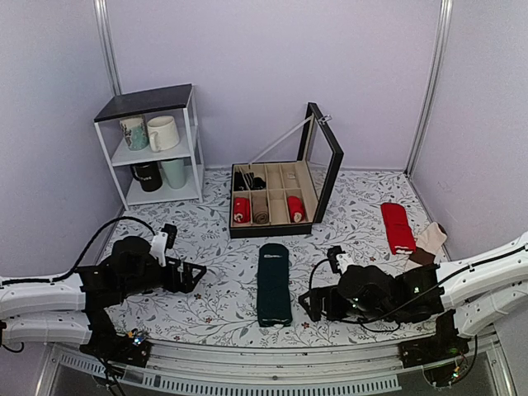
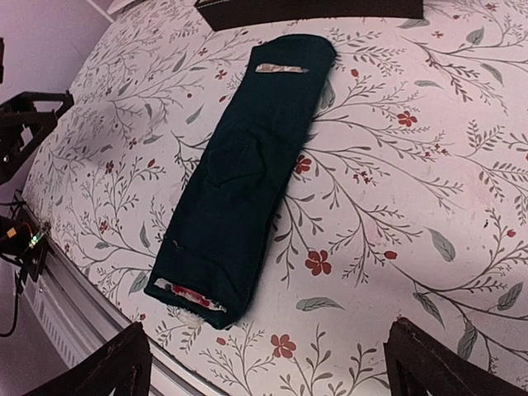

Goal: Roll the socks
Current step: Pick up the sock from the center of the board.

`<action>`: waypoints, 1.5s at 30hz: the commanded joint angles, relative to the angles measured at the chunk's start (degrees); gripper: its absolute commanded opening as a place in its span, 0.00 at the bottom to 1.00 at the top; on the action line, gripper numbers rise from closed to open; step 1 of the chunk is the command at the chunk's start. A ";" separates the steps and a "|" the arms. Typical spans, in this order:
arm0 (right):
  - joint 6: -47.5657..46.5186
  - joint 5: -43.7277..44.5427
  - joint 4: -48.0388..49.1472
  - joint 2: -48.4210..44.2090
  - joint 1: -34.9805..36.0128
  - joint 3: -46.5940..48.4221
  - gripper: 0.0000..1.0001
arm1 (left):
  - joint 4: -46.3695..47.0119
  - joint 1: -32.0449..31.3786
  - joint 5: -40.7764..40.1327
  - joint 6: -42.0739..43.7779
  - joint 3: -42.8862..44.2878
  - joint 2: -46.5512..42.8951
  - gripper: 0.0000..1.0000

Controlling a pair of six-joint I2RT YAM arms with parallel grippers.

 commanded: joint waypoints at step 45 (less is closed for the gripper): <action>-62.58 -24.96 53.88 28.13 -1.55 -8.19 0.48 | 10.54 -23.66 -7.62 6.99 1.97 8.93 1.00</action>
